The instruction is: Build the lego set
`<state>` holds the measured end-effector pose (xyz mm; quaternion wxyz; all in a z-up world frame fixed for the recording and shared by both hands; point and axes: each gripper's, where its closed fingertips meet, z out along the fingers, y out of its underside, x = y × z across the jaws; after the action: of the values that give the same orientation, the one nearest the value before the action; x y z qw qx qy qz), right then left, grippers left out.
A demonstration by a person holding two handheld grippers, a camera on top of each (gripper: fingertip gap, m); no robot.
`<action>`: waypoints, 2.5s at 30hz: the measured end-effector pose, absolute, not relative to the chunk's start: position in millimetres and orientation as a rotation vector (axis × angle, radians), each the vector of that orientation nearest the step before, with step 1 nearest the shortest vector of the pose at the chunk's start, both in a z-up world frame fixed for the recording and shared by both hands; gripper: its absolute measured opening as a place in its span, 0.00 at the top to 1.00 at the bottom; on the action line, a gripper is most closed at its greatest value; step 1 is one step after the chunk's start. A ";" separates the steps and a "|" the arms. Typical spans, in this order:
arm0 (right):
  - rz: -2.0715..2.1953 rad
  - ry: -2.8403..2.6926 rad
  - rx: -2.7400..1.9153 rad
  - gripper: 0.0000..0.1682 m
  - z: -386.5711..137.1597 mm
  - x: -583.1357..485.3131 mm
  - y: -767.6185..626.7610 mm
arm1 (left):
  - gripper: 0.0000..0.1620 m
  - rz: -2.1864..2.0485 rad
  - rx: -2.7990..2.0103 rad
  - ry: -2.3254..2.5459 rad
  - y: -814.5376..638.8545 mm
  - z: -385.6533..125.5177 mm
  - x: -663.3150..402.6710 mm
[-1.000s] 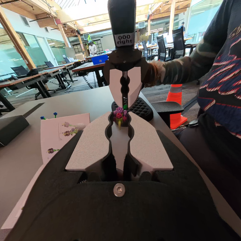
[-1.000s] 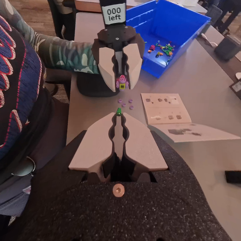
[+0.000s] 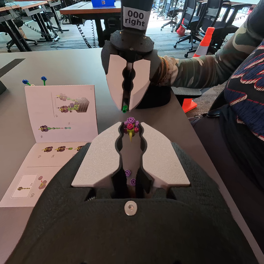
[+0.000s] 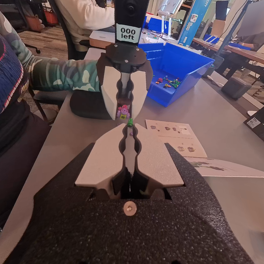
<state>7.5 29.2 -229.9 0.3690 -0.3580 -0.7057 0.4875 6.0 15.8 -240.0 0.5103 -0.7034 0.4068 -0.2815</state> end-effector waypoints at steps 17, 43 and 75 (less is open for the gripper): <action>1.093 -1.859 -0.897 0.96 -240.5 -1.1 27.2 | 0.88 -0.697 -1.758 0.946 21.2 -245.5 4.8; 1.119 -1.868 -0.851 0.96 -239.0 0.3 21.4 | 0.88 -0.699 -1.724 0.952 20.7 -242.3 5.2; 1.094 -1.861 -0.859 0.96 -239.3 1.9 26.5 | 0.88 -0.666 -1.752 0.960 22.6 -247.1 4.5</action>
<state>1.9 26.5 -239.3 0.3977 -0.3392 -0.7349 0.4320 4.5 22.6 -247.1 0.4951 -0.7227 0.3962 -0.2749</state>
